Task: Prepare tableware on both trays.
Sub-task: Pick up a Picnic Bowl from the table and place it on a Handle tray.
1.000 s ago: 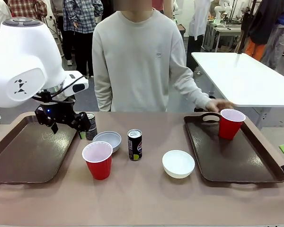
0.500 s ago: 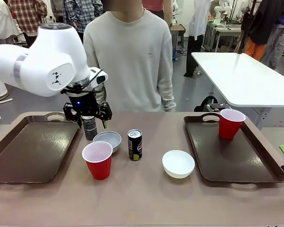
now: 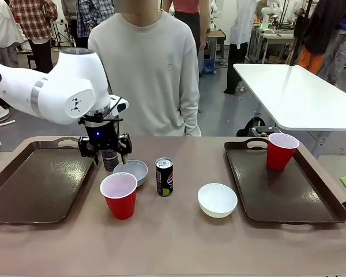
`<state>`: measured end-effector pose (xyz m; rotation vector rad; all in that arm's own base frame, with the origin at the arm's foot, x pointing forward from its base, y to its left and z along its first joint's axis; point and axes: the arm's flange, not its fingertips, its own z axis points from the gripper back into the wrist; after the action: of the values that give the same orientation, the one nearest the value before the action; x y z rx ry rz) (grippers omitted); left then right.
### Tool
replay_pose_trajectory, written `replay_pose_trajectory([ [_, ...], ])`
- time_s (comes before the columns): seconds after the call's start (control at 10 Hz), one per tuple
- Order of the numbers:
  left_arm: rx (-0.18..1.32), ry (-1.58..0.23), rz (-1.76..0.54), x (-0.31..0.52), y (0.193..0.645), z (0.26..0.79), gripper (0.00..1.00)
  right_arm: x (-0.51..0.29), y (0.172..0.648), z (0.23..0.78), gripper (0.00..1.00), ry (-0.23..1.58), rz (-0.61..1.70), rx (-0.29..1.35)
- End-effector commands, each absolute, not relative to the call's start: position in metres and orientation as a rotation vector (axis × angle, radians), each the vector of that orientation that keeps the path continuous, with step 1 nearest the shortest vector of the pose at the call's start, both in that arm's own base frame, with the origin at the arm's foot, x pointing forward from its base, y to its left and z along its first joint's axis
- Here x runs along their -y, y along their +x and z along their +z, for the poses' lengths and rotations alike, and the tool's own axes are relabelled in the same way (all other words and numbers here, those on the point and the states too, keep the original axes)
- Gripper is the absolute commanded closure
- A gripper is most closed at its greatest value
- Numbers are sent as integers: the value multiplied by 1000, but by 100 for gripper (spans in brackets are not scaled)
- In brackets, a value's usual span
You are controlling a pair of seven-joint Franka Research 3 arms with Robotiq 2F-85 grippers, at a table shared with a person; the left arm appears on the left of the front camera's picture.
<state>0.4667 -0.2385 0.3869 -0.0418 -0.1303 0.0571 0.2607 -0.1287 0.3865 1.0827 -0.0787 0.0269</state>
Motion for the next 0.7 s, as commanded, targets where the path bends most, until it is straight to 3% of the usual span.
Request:
replay_pose_trajectory([
  [0.0, 158, -40, 74, 246, 469, 361, 20, 130, 260, 385, 0, 1096, 34, 82],
  [0.2, 165, -54, 52, 246, 471, 340, 27, 130, 260, 385, 0, 1096, 34, 82],
  [0.6, 199, -90, 28, 247, 473, 328, 27, 130, 260, 385, 0, 1096, 34, 82],
])
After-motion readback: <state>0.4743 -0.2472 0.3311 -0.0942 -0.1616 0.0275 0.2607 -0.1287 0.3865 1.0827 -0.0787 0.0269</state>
